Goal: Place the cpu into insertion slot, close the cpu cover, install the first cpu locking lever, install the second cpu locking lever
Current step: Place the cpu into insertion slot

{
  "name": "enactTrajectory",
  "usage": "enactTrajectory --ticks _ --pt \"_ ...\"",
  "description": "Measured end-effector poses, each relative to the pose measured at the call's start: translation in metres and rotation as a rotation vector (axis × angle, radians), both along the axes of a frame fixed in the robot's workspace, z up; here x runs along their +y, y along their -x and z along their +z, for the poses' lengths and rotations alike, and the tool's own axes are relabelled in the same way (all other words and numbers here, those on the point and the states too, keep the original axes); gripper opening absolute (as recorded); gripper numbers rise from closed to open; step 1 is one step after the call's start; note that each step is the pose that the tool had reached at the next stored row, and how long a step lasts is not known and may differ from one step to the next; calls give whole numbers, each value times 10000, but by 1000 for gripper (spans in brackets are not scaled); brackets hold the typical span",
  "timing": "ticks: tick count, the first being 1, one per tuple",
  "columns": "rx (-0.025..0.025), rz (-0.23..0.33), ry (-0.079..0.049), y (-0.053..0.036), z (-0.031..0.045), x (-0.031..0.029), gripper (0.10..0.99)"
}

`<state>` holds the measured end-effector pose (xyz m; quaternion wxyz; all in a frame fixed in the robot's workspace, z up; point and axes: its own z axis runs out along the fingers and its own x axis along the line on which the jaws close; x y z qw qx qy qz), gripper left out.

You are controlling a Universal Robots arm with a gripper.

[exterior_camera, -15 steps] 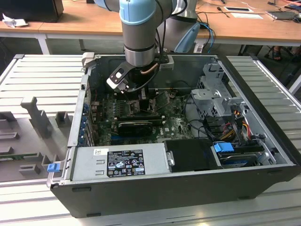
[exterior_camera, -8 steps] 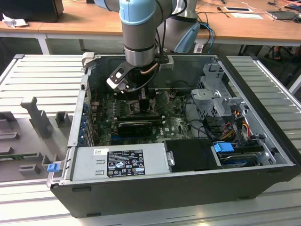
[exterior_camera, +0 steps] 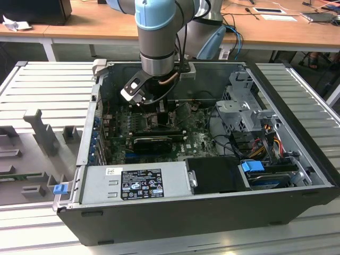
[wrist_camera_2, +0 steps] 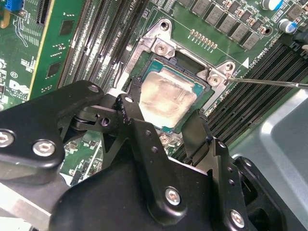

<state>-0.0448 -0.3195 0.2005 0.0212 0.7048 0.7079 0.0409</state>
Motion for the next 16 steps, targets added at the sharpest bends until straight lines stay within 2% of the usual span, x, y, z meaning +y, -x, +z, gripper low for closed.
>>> enactTrajectory --ticks 7,13,16 --pt "1 0 1 0 10 3 604" --pt "1 0 1 0 89 3 604" --pt "0 1 33 0 100 3 400"
